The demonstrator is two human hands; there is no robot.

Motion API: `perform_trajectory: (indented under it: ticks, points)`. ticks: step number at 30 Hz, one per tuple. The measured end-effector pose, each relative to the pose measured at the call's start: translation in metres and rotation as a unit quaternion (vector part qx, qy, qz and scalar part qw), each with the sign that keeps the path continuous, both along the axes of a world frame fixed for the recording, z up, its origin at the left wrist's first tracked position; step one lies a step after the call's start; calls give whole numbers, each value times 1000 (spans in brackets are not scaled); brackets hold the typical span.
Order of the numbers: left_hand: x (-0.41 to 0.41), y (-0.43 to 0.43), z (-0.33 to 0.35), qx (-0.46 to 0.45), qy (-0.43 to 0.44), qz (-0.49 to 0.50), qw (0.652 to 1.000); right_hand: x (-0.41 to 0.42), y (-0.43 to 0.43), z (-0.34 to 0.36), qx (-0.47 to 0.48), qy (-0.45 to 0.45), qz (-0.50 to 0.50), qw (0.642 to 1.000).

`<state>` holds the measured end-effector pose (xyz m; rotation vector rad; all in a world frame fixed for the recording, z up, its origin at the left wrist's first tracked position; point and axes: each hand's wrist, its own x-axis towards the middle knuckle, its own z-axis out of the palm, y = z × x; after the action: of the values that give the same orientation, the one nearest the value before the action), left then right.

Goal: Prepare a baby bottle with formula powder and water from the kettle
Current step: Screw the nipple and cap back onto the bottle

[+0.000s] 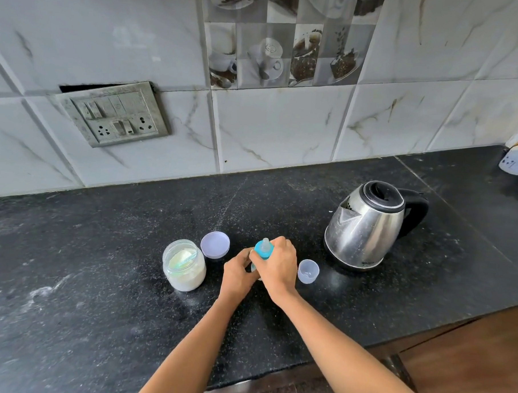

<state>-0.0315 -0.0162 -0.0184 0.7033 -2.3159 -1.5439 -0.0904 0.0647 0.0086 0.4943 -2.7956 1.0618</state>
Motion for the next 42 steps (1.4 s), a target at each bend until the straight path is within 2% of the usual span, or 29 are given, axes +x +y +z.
perform_trajectory:
  ticks: [3,6,7,9,12,15,18,20,21,23,25,27,32,38,42]
  points:
    - [1,-1,1,9,3,-8,1000,-7,3,7,22,-32,17,999]
    - [2,-2,2,38,0,-11,999,-25,22,19,-8,-131,132,983]
    - [2,-2,3,47,-5,-13,999,-32,31,24,16,-140,168,976]
    - [2,-2,3,58,-15,-17,998,-46,50,32,148,-99,194,965]
    - [2,-3,-1,68,-22,-9,997,-58,71,38,371,-53,185,909]
    - [1,-2,-4,78,-28,-2,997,-58,82,26,425,-95,217,874]
    - [1,-3,-4,79,-27,-4,996,-57,85,22,381,-102,220,892]
    - [0,-3,-4,77,-27,-6,997,-63,84,33,316,-127,197,919]
    - [0,-3,-3,77,-29,-6,997,-67,83,39,259,-152,185,936]
    - [1,-3,-2,83,-30,-6,996,-74,81,54,80,-227,179,954]
    - [1,-2,0,89,-28,-8,996,-73,75,67,-109,-302,205,925]
    - [1,-1,1,90,-28,-9,996,-69,68,73,-186,-289,235,909]
    - [1,-2,-1,87,-33,-10,996,-53,51,63,-205,-254,298,897]
    - [1,-3,-2,88,-20,-17,996,-54,52,44,-36,-146,388,909]
    - [0,-3,-4,85,-16,-16,996,-51,50,34,-10,-108,378,920]
